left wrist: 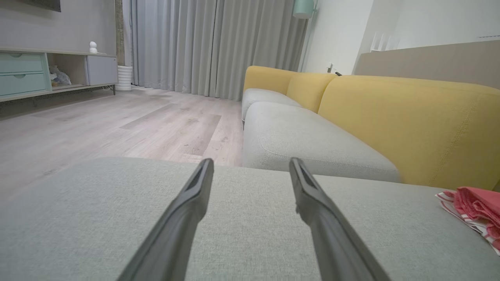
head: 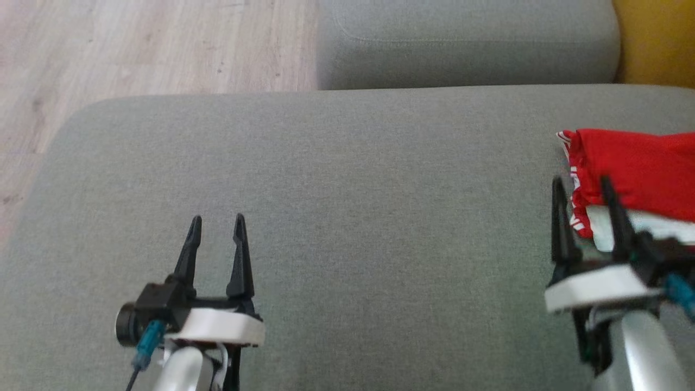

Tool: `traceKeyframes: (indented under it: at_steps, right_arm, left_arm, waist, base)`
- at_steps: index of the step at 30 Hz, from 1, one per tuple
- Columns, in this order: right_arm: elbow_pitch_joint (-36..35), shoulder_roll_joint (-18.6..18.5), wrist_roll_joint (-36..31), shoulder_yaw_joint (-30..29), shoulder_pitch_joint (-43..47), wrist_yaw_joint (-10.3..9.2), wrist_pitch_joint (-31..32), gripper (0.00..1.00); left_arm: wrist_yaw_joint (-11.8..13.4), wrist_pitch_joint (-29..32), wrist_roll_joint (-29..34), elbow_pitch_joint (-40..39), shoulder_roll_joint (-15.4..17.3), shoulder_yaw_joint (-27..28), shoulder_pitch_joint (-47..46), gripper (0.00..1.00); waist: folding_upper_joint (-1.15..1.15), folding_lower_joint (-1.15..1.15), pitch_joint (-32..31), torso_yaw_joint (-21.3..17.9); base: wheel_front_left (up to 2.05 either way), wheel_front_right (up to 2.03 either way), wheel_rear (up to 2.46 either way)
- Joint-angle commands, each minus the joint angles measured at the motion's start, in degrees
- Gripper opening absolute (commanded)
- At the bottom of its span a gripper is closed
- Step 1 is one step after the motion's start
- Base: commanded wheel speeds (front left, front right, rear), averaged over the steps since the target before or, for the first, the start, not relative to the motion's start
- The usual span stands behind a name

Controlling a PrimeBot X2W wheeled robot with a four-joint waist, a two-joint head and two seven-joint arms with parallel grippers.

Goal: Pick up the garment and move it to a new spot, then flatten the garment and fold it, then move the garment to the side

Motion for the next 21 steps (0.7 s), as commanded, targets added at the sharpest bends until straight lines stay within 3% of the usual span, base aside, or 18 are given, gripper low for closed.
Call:
traceKeyframes:
  at_steps: [1,8,21]
  right_arm:
    - [-0.2,0.0,3.0,2.6,0.3,-0.04,-1.9,1.0]
    - [3.4,0.0,5.4,4.1,5.5,-0.04,-3.8,1.0]
    - [1.6,0.0,5.1,4.5,5.4,-0.04,-3.9,1.0]
  left_arm:
    - [-0.2,-0.5,0.4,-2.0,0.3,2.2,-0.4,1.0]
    - [0.5,-0.5,0.2,-2.3,0.3,2.4,2.4,1.0]
    - [0.8,-0.5,-0.4,-2.2,0.3,2.4,2.6,1.0]
  waist:
    - [0.0,0.01,-0.6,0.5]
    - [0.0,0.01,-1.4,0.7]
    - [0.0,0.01,-1.5,0.5]
  base:
    - [0.0,0.0,0.0]
    - [0.0,0.0,0.0]
    - [0.0,0.0,0.0]
